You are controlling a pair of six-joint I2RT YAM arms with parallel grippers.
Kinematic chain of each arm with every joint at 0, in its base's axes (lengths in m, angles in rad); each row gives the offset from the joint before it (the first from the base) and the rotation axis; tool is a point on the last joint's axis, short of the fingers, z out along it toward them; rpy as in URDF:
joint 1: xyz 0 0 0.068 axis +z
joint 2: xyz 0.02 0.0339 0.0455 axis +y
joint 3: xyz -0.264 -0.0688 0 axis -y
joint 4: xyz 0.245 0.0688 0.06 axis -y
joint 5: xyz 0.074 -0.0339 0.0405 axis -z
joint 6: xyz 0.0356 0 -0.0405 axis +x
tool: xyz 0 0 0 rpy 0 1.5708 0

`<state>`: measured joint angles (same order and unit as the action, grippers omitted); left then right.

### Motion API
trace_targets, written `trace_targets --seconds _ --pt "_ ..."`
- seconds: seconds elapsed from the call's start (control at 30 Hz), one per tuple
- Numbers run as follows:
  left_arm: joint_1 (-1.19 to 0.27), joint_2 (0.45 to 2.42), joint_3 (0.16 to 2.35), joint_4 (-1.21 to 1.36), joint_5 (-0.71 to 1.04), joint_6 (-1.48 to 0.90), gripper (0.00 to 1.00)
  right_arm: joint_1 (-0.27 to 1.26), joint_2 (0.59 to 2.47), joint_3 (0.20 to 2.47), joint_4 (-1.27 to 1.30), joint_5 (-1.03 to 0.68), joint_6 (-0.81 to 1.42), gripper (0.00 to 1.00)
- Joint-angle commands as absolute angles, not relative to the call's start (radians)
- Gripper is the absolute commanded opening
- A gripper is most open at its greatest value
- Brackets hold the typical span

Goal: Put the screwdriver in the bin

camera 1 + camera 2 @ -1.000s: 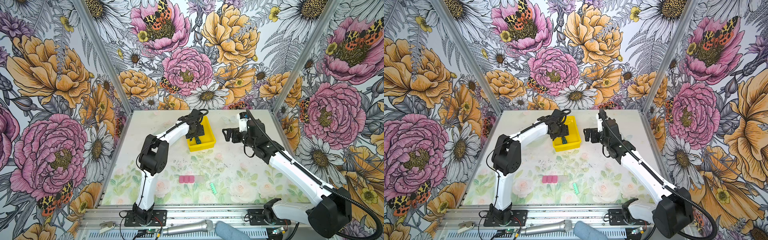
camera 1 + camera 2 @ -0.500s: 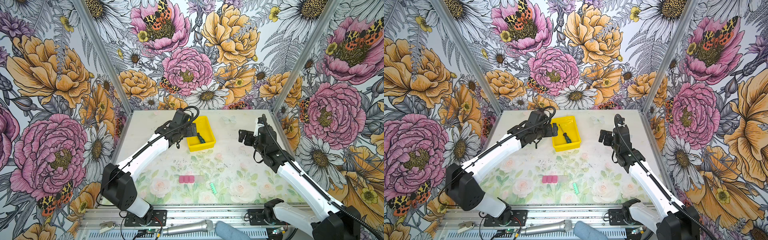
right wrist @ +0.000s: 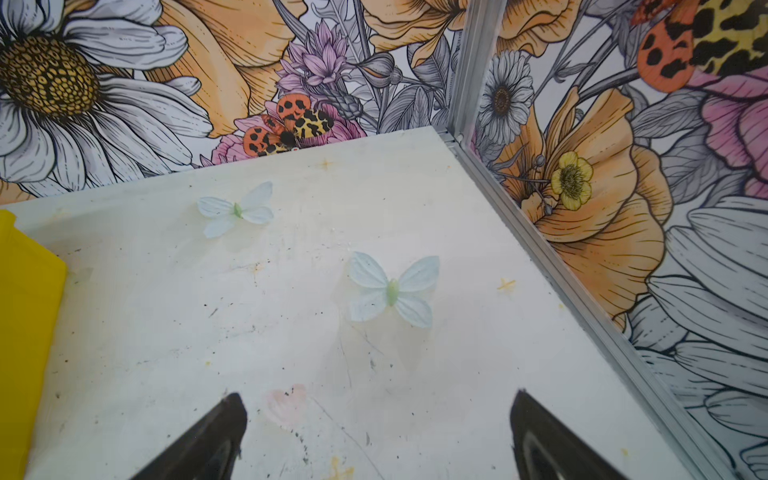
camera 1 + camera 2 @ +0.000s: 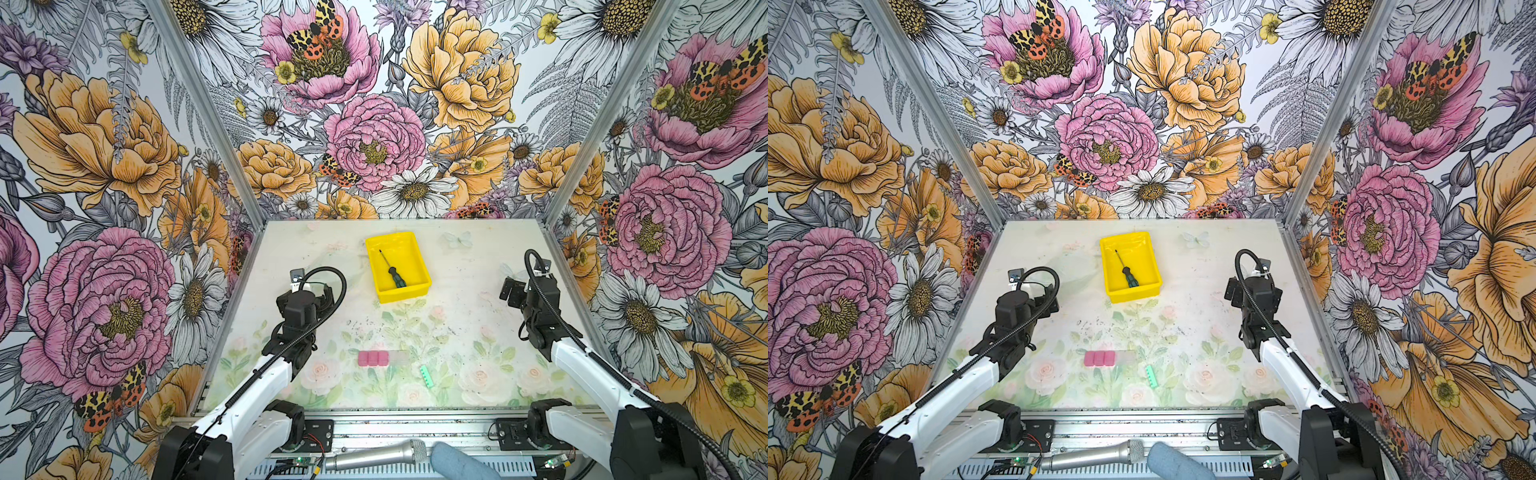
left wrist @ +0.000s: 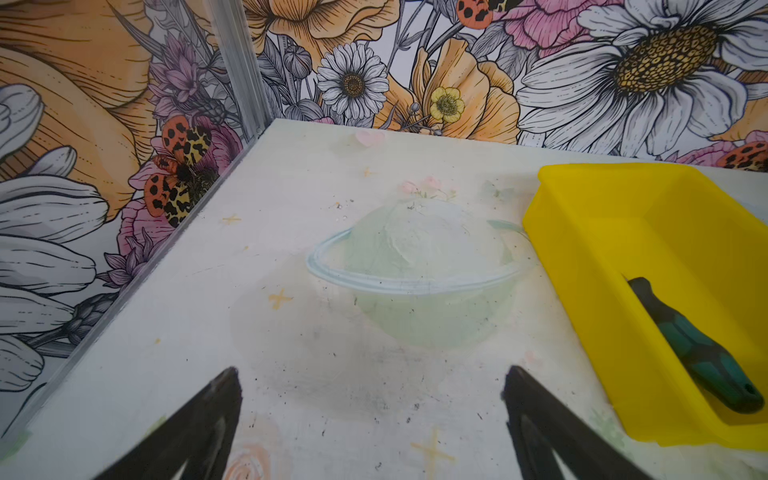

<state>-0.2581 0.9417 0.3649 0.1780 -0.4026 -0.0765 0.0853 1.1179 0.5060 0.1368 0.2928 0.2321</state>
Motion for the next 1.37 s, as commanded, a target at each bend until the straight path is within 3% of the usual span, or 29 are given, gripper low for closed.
trace_targets --seconds 0.0,0.37,0.67,0.77,1.27,1.33 --pt "-0.225 0.960 0.345 0.428 -0.354 0.057 0.99 0.060 1.186 0.493 0.359 0.270 0.147 1.00" --pt "-0.085 1.293 0.347 0.771 -0.236 0.069 0.99 -0.008 1.493 0.474 0.679 0.180 0.101 1.00" --pt "0.003 1.557 0.311 1.079 -0.118 0.003 0.99 -0.010 1.509 0.430 0.775 0.169 0.099 1.00" --pt "0.016 1.535 0.350 0.963 -0.150 -0.025 0.99 -0.002 1.522 0.406 0.830 0.196 0.098 0.99" --pt "-0.009 1.549 0.381 0.930 -0.158 0.006 0.99 0.003 1.529 0.389 0.866 0.221 0.101 0.99" --pt "-0.009 1.548 0.379 0.932 -0.158 0.006 0.99 0.003 1.525 0.339 0.963 0.164 0.074 0.99"
